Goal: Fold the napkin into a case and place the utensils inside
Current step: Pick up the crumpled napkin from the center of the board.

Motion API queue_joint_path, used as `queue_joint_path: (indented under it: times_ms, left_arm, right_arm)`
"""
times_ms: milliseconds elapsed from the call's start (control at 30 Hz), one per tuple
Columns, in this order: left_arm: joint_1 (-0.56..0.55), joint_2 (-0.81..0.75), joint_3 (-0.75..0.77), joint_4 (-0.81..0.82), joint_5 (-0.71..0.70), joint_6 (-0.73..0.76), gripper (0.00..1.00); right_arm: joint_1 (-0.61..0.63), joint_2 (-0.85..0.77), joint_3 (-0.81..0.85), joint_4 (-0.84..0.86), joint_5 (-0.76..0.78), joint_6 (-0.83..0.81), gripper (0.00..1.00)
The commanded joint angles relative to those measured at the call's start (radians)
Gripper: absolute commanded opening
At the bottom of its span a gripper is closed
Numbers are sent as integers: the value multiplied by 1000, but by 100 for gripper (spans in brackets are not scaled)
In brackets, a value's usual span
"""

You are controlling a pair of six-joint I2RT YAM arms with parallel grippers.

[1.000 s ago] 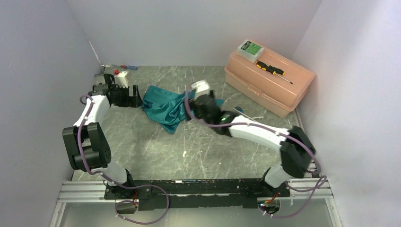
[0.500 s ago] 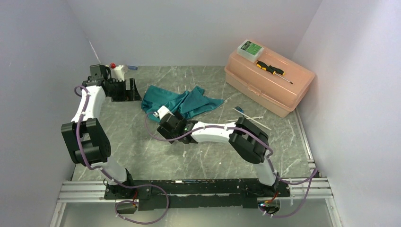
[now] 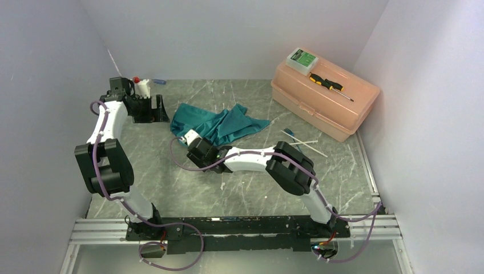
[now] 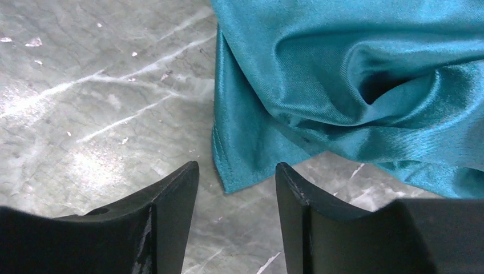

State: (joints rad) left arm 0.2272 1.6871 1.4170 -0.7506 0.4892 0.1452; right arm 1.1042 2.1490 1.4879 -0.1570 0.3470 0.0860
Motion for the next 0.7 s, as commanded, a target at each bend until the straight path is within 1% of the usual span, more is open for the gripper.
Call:
queue_joint_path:
  times_ms: [0, 67, 100, 133, 200, 233, 433, 567, 667]
  left_arm:
    - [8, 14, 60, -28, -20, 9, 95]
    - [8, 17, 59, -25, -21, 13, 95]
    - [8, 18, 58, -22, -21, 18, 95]
    - [8, 18, 57, -18, -20, 22, 95]
    - [8, 19, 49, -13, -23, 30, 95]
    - [8, 21, 46, -11, -26, 38, 95]
    - [7, 12, 8, 0, -14, 88, 95]
    - [-1, -10, -33, 28, 11, 128, 96]
    - [-30, -20, -60, 56, -11, 162, 95]
  right_arm:
    - [5, 28, 30, 20, -13, 18, 51]
    - [4, 27, 22, 34, 1, 18, 36]
    - [2, 22, 18, 37, 9, 17, 25]
    - [1, 15, 13, 38, 20, 16, 17]
    - [-9, -20, -6, 48, 42, 16, 3]
    - [-18, -43, -17, 53, 54, 17, 0]
    - [-87, -265, -124, 67, 101, 11, 0]
    - [-118, -412, -158, 7, 131, -30, 0]
    - [-151, -505, -181, -44, 149, -27, 0]
